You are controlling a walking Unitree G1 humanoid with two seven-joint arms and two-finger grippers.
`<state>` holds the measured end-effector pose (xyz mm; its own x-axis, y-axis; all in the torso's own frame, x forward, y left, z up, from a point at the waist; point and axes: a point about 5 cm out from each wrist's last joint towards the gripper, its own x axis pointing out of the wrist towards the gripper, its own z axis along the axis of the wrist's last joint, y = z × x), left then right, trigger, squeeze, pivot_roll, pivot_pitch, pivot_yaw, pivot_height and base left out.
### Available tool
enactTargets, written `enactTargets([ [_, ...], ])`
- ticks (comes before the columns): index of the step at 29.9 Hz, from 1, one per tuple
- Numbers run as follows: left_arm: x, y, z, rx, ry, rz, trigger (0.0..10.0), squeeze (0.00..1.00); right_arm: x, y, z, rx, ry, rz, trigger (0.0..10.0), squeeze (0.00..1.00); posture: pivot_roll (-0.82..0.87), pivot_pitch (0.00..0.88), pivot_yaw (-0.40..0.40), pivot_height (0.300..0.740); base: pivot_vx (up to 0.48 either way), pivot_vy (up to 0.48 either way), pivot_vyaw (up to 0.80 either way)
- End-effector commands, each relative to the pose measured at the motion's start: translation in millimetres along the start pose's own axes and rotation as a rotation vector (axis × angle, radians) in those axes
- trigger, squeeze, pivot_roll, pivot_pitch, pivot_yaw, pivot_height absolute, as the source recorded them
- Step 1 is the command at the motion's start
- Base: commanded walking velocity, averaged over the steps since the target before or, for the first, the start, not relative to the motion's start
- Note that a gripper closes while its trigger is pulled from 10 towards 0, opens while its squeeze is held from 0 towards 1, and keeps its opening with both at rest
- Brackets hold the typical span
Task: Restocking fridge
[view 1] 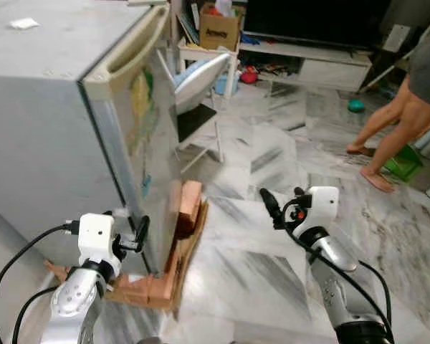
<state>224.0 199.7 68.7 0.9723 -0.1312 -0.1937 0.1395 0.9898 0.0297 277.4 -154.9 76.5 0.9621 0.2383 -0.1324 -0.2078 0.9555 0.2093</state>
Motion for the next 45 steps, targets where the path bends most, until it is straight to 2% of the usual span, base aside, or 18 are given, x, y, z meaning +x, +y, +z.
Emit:
enactTargets([
  [1,1.7,1.5,3,0.012,-0.012,0.013,10.0,0.0,1.3,-1.3,4,-0.013,-0.012,-0.003,10.0,0.0,0.07,0.013,-0.065,0.74,0.0,0.0,0.0],
  [8,5.9,14.5,8,0.013,-0.046,0.121,10.0,0.0,0.8,-1.4,4,-0.013,-0.018,-0.017,10.0,0.0,0.07,0.013,-0.065,0.74,0.0,0.0,0.0],
  [14,9.7,18.8,10,0.035,-0.069,0.181,10.0,0.0,0.2,-3.9,6,-0.016,-0.036,-0.039,10.0,0.0,0.07,0.017,-0.064,0.74,0.0,0.0,0.0],
  [24,18.1,16.3,13,0.028,-0.092,0.177,10.0,0.0,-0.6,1.7,8,-0.06,-0.056,-0.012,10.0,0.0,0.06,0.02,-0.063,0.74,0.0,0.0,0.21],
  [45,18.9,9.4,11,0.031,-0.103,0.149,10.0,0.0,-1.6,-4.9,7,-0.077,-0.057,-0.069,10.0,0.0,0.06,0.023,-0.065,0.74,0.292,0.0,0.08],
])
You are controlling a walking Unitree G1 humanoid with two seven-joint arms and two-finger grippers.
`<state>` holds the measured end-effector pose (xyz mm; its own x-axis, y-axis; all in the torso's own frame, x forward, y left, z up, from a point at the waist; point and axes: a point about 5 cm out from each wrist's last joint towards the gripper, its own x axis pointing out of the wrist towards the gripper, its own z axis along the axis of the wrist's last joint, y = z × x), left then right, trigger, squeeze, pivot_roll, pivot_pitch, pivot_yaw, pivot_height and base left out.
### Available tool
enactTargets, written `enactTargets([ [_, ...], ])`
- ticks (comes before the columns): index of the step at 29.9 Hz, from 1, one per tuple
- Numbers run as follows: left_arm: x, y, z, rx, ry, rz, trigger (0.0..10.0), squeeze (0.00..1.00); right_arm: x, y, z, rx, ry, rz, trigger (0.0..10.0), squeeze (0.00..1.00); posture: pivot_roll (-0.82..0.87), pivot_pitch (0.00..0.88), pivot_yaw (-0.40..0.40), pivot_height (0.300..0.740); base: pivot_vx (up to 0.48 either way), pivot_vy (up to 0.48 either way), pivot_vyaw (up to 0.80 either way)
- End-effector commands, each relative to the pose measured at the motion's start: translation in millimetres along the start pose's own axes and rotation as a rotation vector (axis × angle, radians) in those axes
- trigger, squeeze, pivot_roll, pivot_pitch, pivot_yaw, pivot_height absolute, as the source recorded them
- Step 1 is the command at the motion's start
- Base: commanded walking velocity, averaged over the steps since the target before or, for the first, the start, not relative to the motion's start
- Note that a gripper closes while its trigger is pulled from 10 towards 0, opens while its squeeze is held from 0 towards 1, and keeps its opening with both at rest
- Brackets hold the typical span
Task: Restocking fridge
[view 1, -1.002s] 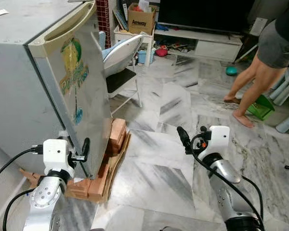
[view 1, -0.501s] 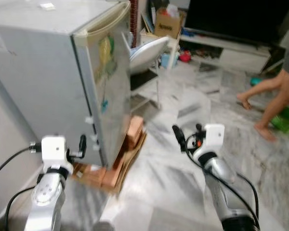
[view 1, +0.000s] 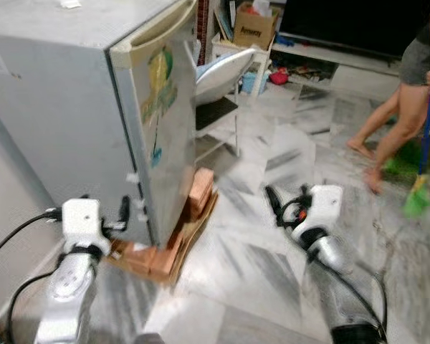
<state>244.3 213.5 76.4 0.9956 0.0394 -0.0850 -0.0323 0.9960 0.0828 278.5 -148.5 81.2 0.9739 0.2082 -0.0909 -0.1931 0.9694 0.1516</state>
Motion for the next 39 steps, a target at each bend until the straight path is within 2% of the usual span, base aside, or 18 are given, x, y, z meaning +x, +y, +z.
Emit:
enactTargets([
  [1,1.0,-8.0,0,0.001,-0.003,-0.03,10.0,0.0,-3.1,-12.1,3,-0.022,-0.009,-0.046,10.0,0.0,0.06,0.023,-0.065,0.74,0.326,0.0,0.0],
  [10,0.7,-13.3,-2,-0.003,0.005,-0.051,10.0,0.0,-3.0,-11.3,-1,-0.023,0.007,-0.049,10.0,0.0,0.06,0.023,-0.064,0.74,0.326,0.0,-0.37],
  [18,0.3,-12.0,-4,-0.003,0.019,-0.041,10.0,0.0,-4.3,-10.4,-3,-0.026,0.013,-0.051,10.0,0.0,0.06,0.025,-0.065,0.74,0.0,0.0,0.0],
  [31,9.8,7.2,-6,0.03,0.035,0.068,10.0,0.0,-6.9,-10.6,-2,-0.019,0.009,-0.044,10.0,0.0,0.04,0.039,-0.071,0.74,0.0,0.0,0.0],
  [33,14.7,11.6,-5,0.031,0.035,0.077,10.0,0.0,-9.1,-9.2,-1,-0.059,0.012,-0.016,10.0,0.0,0.04,0.043,-0.072,0.74,0.0,0.0,0.0],
  [39,25.9,21.5,0,0.051,0.024,0.091,10.0,0.0,-13.6,-9.0,-1,-0.059,0.007,-0.011,10.0,0.0,0.03,0.05,-0.073,0.74,0.0,0.0,0.78],
])
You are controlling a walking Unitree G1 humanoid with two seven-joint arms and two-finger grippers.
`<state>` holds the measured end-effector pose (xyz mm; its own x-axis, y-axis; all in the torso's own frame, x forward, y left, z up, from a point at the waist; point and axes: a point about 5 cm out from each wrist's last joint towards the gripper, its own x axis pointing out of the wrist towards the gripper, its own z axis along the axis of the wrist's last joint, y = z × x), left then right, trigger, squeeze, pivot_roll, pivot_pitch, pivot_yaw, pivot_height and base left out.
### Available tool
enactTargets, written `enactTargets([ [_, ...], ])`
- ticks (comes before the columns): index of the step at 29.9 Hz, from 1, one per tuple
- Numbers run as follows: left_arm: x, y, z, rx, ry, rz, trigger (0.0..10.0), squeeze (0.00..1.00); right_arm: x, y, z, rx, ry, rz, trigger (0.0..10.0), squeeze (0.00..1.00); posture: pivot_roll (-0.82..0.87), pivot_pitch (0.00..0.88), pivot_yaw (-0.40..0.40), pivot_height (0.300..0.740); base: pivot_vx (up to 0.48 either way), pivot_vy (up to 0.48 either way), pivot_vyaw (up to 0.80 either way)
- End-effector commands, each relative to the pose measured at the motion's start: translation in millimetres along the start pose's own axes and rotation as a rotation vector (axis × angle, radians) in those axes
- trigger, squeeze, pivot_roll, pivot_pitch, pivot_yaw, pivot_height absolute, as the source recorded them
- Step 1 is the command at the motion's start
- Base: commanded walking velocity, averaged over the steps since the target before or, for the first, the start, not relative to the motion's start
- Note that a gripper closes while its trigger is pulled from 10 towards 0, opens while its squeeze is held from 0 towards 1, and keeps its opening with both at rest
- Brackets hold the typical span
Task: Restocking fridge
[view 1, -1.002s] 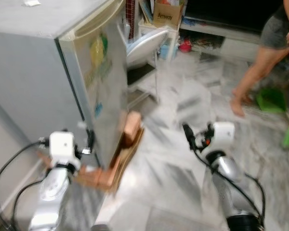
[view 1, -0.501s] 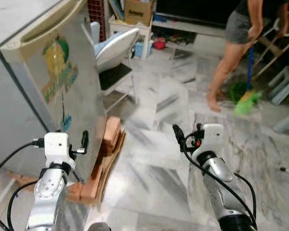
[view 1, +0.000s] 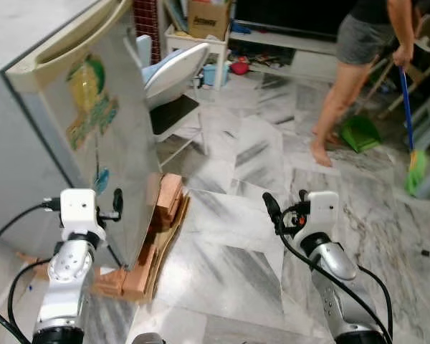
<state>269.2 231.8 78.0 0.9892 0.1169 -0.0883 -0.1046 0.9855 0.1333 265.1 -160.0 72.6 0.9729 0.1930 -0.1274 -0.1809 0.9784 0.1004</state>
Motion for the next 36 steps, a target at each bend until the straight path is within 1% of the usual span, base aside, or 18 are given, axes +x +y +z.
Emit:
enactTargets([
  [1,4.0,4.8,-1,0.01,0.009,0.011,10.0,0.0,0.3,-0.9,7,-0.004,-0.024,-0.002,10.0,0.0,0.02,0.052,-0.073,0.74,0.0,0.0,0.0],
  [8,15.7,2.1,4,0.033,-0.008,-0.039,10.0,0.0,-2.1,-2.6,8,-0.005,-0.018,-0.014,10.0,0.0,0.01,0.06,-0.076,0.74,0.0,0.0,0.0],
  [11,24.8,2.7,7,0.046,-0.012,-0.052,10.0,0.0,-6.2,-2.4,6,0.002,-0.001,-0.017,10.0,0.0,0.01,0.07,-0.079,0.74,0.0,0.0,0.0],
  [13,29.9,5.4,8,0.049,-0.012,-0.039,10.0,0.0,-8.5,-1.5,4,0.011,0.014,-0.011,10.0,0.0,0.0,0.076,-0.081,0.74,0.0,0.0,0.0],
  [14,35.9,9.5,10,0.052,-0.011,-0.016,10.0,0.0,-12.7,0.7,3,0.016,0.03,0.011,10.0,0.0,-0.01,0.088,-0.082,0.74,0.0,0.0,0.0],
  [15,35.9,9.5,10,0.052,-0.011,-0.016,10.0,0.0,-12.7,0.7,3,0.016,0.03,0.011,10.0,0.0,-0.01,0.088,-0.082,0.74,0.0,0.0,0.0],
  [17,42.6,14.7,13,0.058,-0.006,0.012,10.0,0.0,-19.9,2.7,0,0.017,0.053,0.033,10.0,0.0,-0.03,0.097,-0.083,0.74,0.0,0.0,0.0],
  [23,51.7,26.3,16,0.061,0.0,0.074,10.0,0.0,-34.6,1.5,-4,0.001,0.096,0.039,10.0,0.0,-0.05,0.106,-0.083,0.74,0.0,0.0,0.0],
  [25,54.0,26.1,18,0.053,-0.005,0.073,10.0,0.0,-35.2,0.9,-4,0.001,0.099,0.037,10.0,0.0,-0.05,0.108,-0.084,0.74,0.0,0.0,0.0],
  [29,62.1,16.3,27,0.027,-0.036,0.029,10.0,0.0,-36.3,-1.6,-6,-0.023,0.141,0.029,10.0,0.0,-0.05,0.109,-0.089,0.74,0.0,0.0,0.0],
  [30,65.5,7.2,31,0.025,-0.05,-0.008,10.0,0.0,-37.0,-4.4,-13,-0.055,0.195,0.018,10.0,0.0,-0.05,0.109,-0.09,0.74,0.0,0.0,0.0],
  [31,67.4,0.7,35,0.023,-0.061,-0.032,10.0,0.0,-37.5,-6.8,-17,-0.073,0.223,0.009,10.0,0.0,-0.05,0.109,-0.09,0.74,0.0,0.0,0.0],
  [32,69.7,-9.2,40,0.016,-0.079,-0.067,10.0,0.0,-38.8,-10.5,-22,-0.085,0.256,-0.004,10.0,0.0,-0.05,0.11,-0.092,0.74,0.0,0.0,0.0],
  [34,71.9,-18.1,45,0.007,-0.096,-0.101,10.0,0.0,-39.9,-12.3,-24,-0.081,0.277,-0.008,10.0,0.0,-0.05,0.11,-0.092,0.74,0.0,0.0,0.0],
  [35,73.8,-27.3,49,-0.003,-0.112,-0.138,10.0,0.0,-40.7,-13.5,-26,-0.088,0.295,-0.011,10.0,0.0,-0.05,0.111,-0.091,0.74,0.0,0.0,0.0],
  [36,74.5,-32.8,52,-0.009,-0.119,-0.158,10.0,0.0,-41.0,-13.8,-26,-0.092,0.303,-0.011,10.0,0.0,-0.05,0.111,-0.092,0.74,0.0,0.0,0.0],
])
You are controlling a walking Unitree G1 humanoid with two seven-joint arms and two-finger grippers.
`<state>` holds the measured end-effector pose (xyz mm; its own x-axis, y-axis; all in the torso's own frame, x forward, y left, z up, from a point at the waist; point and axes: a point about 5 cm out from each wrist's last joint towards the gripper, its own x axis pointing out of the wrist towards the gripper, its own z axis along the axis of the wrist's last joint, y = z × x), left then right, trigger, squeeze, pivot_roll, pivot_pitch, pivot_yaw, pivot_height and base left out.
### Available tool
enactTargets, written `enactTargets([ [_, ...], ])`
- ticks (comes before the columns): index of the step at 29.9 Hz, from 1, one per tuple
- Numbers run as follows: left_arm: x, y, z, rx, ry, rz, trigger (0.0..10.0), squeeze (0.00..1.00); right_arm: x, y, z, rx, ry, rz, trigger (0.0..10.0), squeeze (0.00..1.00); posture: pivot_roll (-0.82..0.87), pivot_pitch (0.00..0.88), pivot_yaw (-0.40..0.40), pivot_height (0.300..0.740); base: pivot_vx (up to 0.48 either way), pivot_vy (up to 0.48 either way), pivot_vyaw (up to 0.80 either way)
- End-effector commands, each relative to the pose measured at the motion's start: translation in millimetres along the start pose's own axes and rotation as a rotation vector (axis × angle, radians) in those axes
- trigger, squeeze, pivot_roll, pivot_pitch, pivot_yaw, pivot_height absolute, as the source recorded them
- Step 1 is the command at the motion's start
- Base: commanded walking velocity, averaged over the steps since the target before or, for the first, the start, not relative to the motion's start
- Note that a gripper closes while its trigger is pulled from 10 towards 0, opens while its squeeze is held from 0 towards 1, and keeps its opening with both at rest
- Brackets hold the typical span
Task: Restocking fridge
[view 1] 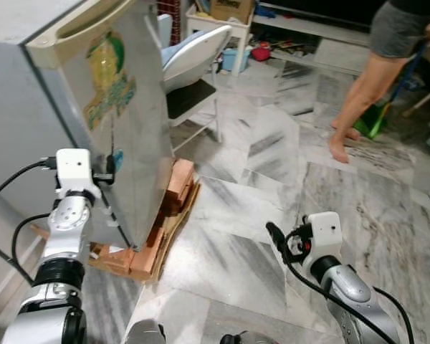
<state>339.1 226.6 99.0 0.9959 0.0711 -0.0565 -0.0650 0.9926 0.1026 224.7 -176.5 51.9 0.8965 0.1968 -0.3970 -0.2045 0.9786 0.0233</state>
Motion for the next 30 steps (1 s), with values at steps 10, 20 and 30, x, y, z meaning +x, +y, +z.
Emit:
enactTargets([
  [10,16.9,-76.9,49,0.001,-0.156,-0.331,10.0,0.0,0.5,0.1,-15,-0.033,0.124,-0.007,10.0,0.0,-0.04,0.112,-0.089,0.74,0.0,0.0,0.0],
  [20,2.6,-146.3,64,-0.012,-0.211,-0.602,10.0,0.0,-0.3,-2.9,-26,-0.031,0.204,-0.021,10.0,0.0,-0.04,0.104,-0.078,0.74,0.0,0.0,0.0],
  [30,-74.4,-236.4,94,-0.055,-0.324,-1.153,10.0,0.0,2.1,-1.5,-30,-0.038,0.242,0.009,10.0,0.0,-0.02,0.09,-0.081,0.74,0.0,0.0,0.0],
])
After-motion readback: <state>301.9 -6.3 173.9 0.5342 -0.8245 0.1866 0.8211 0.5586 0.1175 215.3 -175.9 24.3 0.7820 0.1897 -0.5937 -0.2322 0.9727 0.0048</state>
